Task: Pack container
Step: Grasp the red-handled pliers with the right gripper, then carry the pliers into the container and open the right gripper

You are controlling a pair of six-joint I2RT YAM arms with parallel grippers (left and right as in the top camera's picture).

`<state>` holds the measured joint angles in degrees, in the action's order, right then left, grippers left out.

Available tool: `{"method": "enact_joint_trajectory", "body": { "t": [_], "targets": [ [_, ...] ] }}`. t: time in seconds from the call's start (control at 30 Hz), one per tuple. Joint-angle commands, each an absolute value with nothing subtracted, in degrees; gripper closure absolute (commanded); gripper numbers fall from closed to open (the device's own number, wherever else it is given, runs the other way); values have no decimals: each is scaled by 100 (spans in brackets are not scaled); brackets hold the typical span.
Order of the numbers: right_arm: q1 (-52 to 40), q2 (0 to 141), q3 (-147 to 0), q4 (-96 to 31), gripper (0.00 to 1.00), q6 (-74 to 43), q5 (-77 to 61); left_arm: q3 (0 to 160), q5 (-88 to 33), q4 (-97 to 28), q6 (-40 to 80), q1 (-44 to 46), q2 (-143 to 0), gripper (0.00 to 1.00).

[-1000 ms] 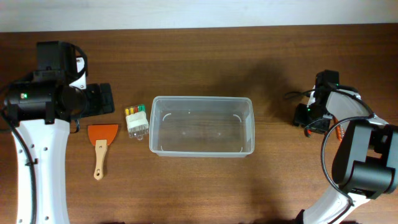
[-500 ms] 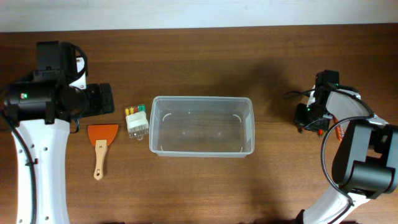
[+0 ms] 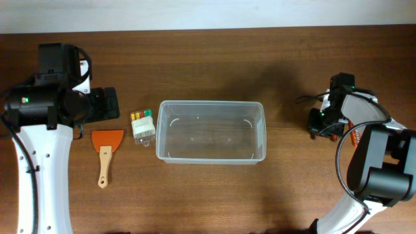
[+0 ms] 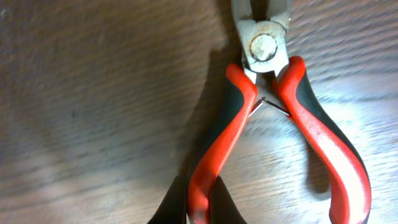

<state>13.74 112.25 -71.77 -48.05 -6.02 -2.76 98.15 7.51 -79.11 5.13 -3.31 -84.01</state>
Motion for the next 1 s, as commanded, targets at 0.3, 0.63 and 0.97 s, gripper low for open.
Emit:
{"method": "enact_joint_trajectory", "body": {
  "t": [0.3,0.63,0.97],
  "targets": [
    [642,10219,-8888,-6654,96,580,-720,9852,751,-7915,421,-353,-8350,1],
    [-1892,9133,-9583,-7373,96,2869,-709,9852,735,-7911,421,-353,-8350,1],
    [-3175,10088,-8938,-6869,96,4005,-784,9852,729,-7911,423,-353,-8350,1]
  ]
}}
